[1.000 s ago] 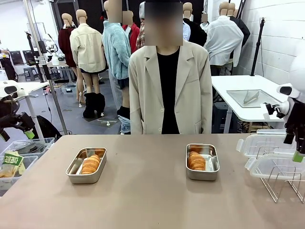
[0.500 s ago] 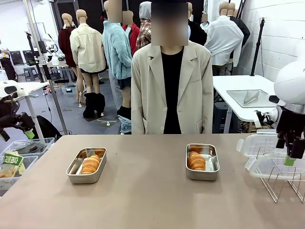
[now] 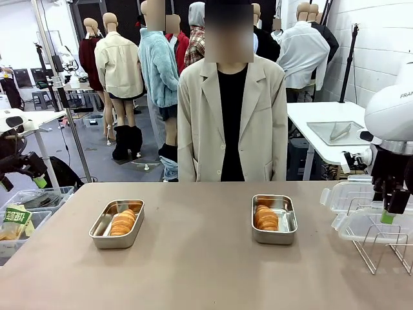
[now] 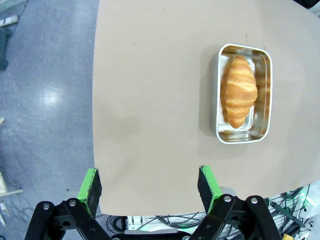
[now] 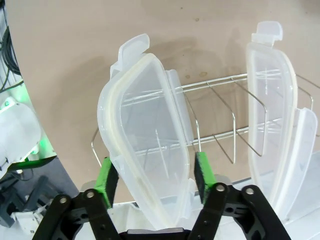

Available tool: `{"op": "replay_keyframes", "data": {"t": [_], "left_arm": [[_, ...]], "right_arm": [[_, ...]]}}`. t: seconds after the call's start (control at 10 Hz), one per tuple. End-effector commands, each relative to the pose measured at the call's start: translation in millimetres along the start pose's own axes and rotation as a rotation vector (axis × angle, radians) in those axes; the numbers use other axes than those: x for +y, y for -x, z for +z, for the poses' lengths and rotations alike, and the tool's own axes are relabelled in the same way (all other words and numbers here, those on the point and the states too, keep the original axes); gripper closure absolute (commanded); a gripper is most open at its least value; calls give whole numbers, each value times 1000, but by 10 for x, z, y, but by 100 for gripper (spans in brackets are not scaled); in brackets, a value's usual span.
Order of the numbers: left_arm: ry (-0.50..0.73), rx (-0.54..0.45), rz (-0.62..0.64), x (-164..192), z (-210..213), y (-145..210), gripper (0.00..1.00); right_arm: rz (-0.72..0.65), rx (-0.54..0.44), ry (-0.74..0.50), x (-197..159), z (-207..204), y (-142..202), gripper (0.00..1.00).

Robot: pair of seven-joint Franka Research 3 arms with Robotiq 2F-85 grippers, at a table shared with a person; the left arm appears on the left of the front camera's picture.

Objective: Place the bread in airtight containers.
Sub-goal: Pick up one Airtight Container lid and hand it to the human.

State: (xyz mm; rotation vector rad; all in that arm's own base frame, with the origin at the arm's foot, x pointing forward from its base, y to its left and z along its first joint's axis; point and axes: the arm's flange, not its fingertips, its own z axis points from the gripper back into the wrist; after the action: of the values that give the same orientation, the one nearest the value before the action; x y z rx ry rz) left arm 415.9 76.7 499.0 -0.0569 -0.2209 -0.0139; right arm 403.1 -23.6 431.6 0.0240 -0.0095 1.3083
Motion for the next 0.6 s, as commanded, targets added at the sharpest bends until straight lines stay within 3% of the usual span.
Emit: {"op": "replay_keyframes", "data": {"t": [0.0,0.1,0.5], "left_arm": [[-8,-11,15,4,2,8,0],[-8,-11,15,4,2,8,0],[-8,-11,15,4,2,8,0]], "right_arm": [[4,4,2,-37,25,-22,82],[1,3,-1,-45,27,-35,100],[-3,8,2,-51,43,-49,100]]}}
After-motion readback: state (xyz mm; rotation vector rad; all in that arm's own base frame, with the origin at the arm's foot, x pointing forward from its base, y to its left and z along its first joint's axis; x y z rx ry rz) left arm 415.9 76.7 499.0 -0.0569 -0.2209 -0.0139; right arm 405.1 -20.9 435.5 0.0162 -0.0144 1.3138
